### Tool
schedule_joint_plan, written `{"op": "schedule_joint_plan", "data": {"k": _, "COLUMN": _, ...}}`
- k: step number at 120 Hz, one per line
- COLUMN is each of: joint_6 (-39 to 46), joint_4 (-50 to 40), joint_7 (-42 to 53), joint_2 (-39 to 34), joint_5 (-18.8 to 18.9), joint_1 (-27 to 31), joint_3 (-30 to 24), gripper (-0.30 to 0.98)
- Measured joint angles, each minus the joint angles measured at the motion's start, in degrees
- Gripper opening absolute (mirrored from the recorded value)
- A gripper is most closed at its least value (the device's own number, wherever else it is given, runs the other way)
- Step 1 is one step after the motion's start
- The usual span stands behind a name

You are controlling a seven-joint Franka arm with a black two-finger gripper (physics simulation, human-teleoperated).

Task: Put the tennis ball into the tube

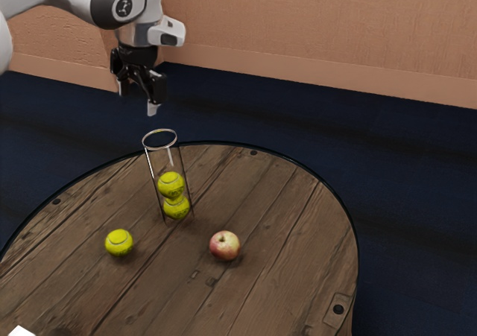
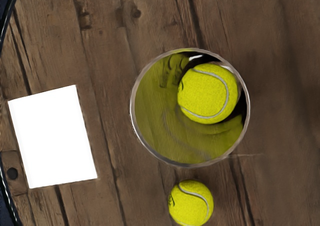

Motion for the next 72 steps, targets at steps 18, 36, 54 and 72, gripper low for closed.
{"op": "schedule_joint_plan", "data": {"k": 18, "joint_6": 5.2, "joint_4": -13.2, "joint_7": 0.9, "joint_2": -5.0, "joint_5": -0.9, "joint_1": 2.6, "joint_3": -0.1, "gripper": 0.69}}
{"op": "schedule_joint_plan", "data": {"k": 36, "joint_6": 13.2, "joint_4": -28.1, "joint_7": 1.7, "joint_2": -7.0, "joint_5": -1.8, "joint_1": 5.3, "joint_3": -0.3, "gripper": 0.69}}
{"op": "schedule_joint_plan", "data": {"k": 54, "joint_6": 23.8, "joint_4": -38.7, "joint_7": 2.1, "joint_2": -6.2, "joint_5": -5.0, "joint_1": 9.1, "joint_3": -0.3, "gripper": 0.69}}
{"op": "schedule_joint_plan", "data": {"k": 72, "joint_6": 34.7, "joint_4": -44.6, "joint_7": 2.3, "joint_2": -2.9, "joint_5": -7.8, "joint_1": 13.6, "joint_3": -0.2, "gripper": 0.69}}
